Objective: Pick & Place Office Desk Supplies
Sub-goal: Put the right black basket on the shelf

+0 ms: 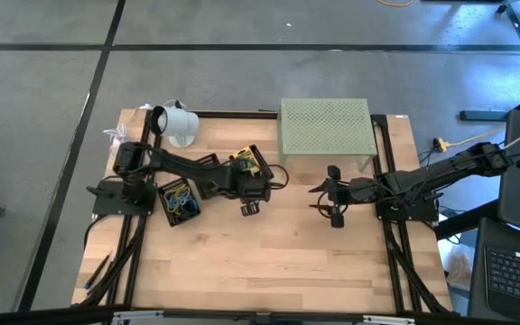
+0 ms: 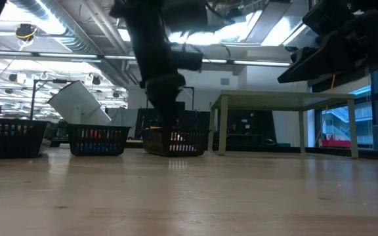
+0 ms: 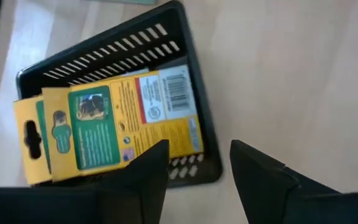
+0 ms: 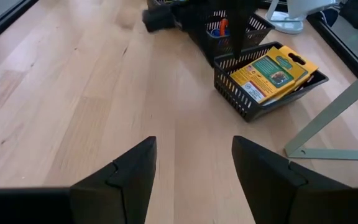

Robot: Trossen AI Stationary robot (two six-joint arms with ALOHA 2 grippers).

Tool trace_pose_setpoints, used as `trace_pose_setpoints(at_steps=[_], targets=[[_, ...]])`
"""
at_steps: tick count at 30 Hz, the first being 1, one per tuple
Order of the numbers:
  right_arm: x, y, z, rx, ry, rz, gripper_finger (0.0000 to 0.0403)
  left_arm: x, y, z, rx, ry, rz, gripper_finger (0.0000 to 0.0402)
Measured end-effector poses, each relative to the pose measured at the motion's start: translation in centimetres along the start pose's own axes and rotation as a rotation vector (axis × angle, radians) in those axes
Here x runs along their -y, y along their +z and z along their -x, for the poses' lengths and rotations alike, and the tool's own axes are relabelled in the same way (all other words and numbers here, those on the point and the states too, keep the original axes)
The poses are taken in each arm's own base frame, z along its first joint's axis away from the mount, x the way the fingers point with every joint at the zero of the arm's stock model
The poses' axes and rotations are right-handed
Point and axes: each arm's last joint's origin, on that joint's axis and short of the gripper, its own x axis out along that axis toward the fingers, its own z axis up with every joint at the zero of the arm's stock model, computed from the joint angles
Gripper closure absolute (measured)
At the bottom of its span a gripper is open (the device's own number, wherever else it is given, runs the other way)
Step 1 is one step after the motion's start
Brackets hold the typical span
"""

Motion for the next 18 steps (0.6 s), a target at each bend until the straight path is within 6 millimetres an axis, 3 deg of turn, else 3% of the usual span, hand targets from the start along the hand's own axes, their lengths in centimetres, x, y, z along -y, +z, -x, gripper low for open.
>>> trace_pose_setpoints(at_steps=[9, 18], targets=[[0.0, -0.1, 0.0, -0.006, 0.0, 0.001, 0.019, -0.8, 0.3, -2.6, -0.048, -0.047, 0.051, 0.0271], [0.0, -0.1, 0.0, -0.013, 0.001, 0.003, 0.019, -0.7, 0.5, -2.7, -0.035, -0.094, 0.077, 0.0343]])
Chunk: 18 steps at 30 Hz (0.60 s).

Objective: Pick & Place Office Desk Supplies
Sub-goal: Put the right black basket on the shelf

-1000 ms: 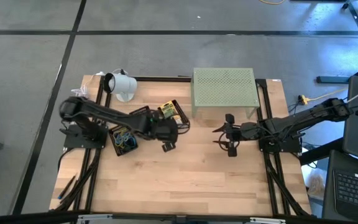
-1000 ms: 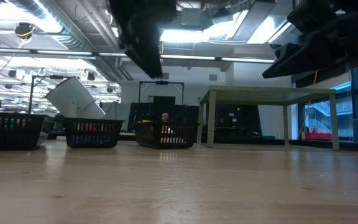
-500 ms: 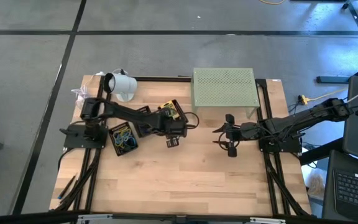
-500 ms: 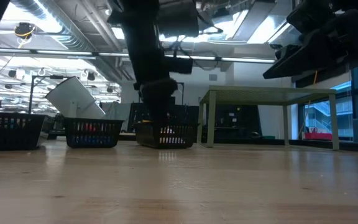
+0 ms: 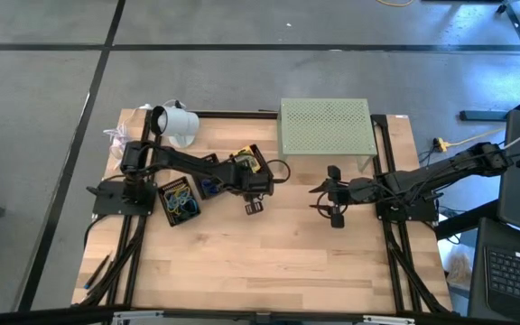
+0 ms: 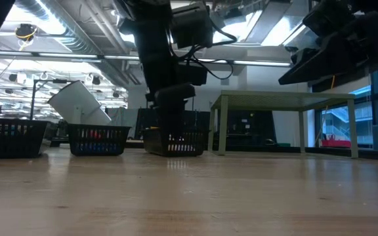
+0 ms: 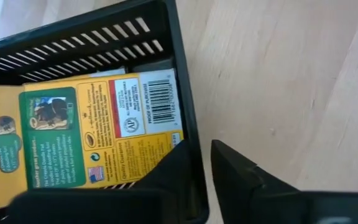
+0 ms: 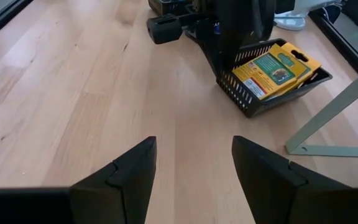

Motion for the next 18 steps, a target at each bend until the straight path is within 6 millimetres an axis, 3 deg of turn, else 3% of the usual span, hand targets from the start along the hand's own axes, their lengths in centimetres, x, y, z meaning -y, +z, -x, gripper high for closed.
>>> trace_pose_setpoints(at_steps=[6, 18], targets=[[0.0, 0.0, 0.0, 0.0, 0.002, -0.027, 0.019, 0.1, 0.0, 0.0, -0.003, -0.016, 0.025, 0.0393], [0.0, 0.0, 0.0, 0.0, -0.001, -0.04, 0.019, 1.5, 0.2, 1.2, 0.029, -0.041, -0.004, 0.0395]])
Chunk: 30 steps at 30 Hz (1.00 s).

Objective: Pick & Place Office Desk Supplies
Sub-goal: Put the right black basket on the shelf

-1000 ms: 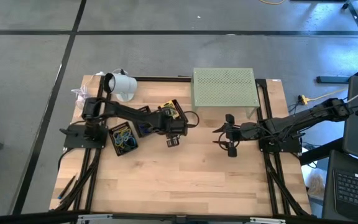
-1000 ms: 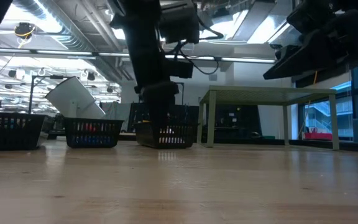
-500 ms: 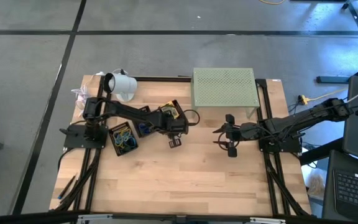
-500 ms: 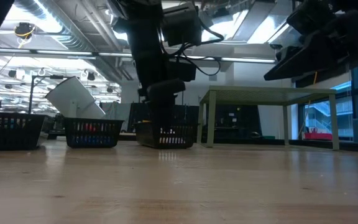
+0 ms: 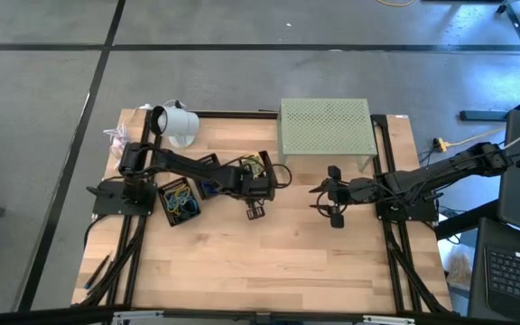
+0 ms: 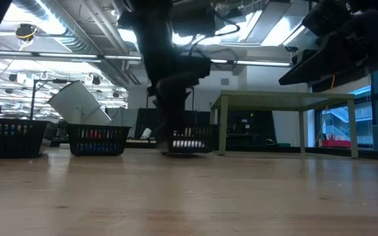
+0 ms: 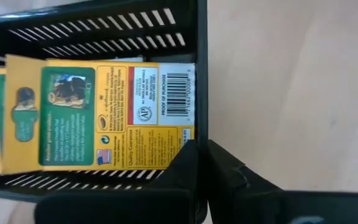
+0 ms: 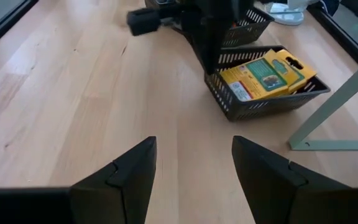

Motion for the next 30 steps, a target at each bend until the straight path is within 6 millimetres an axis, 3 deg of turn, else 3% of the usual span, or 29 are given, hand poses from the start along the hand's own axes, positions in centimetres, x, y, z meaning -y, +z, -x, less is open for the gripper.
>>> trace_pose_setpoints(at_steps=[13, 18, 26, 30], targets=[[-0.1, 0.1, 0.0, 0.007, 0.033, -0.015, 0.019, 4.5, 1.4, 1.7, 0.213, -0.241, -0.029, 0.0397], [-0.4, 0.1, 0.0, -0.005, 0.148, -0.069, 0.019, 5.8, 1.6, 2.1, 0.281, -0.282, -0.039, 0.0397], [-1.9, -0.1, 0.4, -0.032, 0.309, -0.138, 0.019, 7.5, 1.9, -1.4, 0.33, -0.334, -0.063, 0.0396], [-2.7, -0.1, 0.7, -0.035, 0.348, -0.113, 0.019, 7.5, 2.2, -1.7, 0.368, -0.332, -0.083, 0.039]])
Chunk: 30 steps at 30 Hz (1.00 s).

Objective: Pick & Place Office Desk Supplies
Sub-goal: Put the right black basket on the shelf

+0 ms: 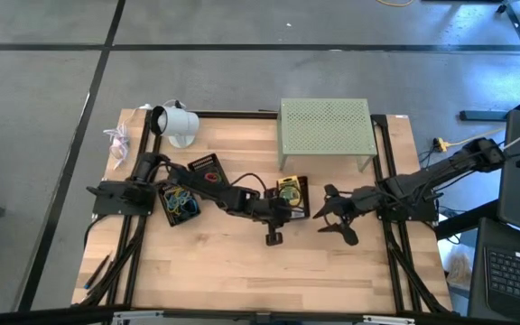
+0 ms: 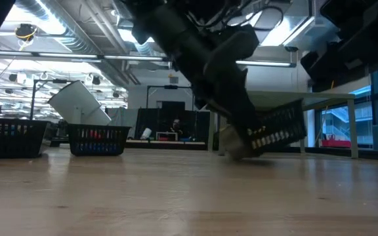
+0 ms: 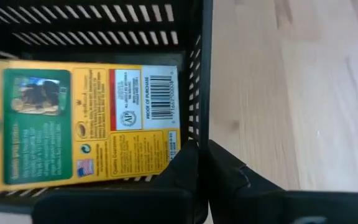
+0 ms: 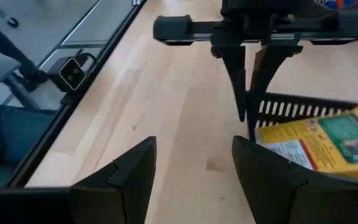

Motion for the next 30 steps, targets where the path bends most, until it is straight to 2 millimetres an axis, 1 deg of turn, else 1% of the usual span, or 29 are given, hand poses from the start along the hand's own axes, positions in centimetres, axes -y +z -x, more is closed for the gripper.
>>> trace_pose_setpoints(at_steps=[6, 10, 13, 16, 18, 20, 23, 26, 30], targets=[[-0.4, -0.1, 0.0, 0.011, -0.047, 0.019, 0.019, 0.0, 0.7, 0.0, 0.069, 0.016, -0.017, 0.0369], [-0.3, -0.2, -0.1, 0.008, -0.067, 0.02, 0.019, -0.2, 0.7, 0.0, 0.068, 0.02, -0.015, 0.0348], [-0.3, -0.4, -0.5, -0.014, -0.073, 0.026, 0.019, -0.2, 0.7, 0.0, 0.069, 0.028, -0.015, 0.0328], [-0.1, -0.9, -1.2, -0.055, -0.083, 0.028, 0.019, -0.3, 1.1, 0.7, 0.083, 0.044, -0.012, 0.0309], [-0.1, -1.2, -1.7, -0.091, -0.092, 0.03, 0.019, -0.4, 1.5, 1.7, 0.078, 0.046, -0.012, 0.0298], [0.0, -1.1, -2.3, -0.113, -0.116, 0.033, 0.019, -0.5, 2.1, 3.0, 0.081, 0.05, -0.011, 0.0289], [-0.1, -0.4, -3.4, -0.123, -0.15, 0.056, 0.019, -0.7, 2.6, 5.1, 0.053, 0.064, -0.004, 0.0281], [-0.1, 0.3, -4.6, -0.15, -0.172, 0.078, 0.019, -0.7, 3.1, 7.2, 0.052, 0.061, 0.054, 0.0279], [0.5, 0.5, -6.5, -0.206, -0.207, 0.069, 0.019, -0.4, 3.6, 9.8, 0.054, 0.051, 0.116, 0.0279]])
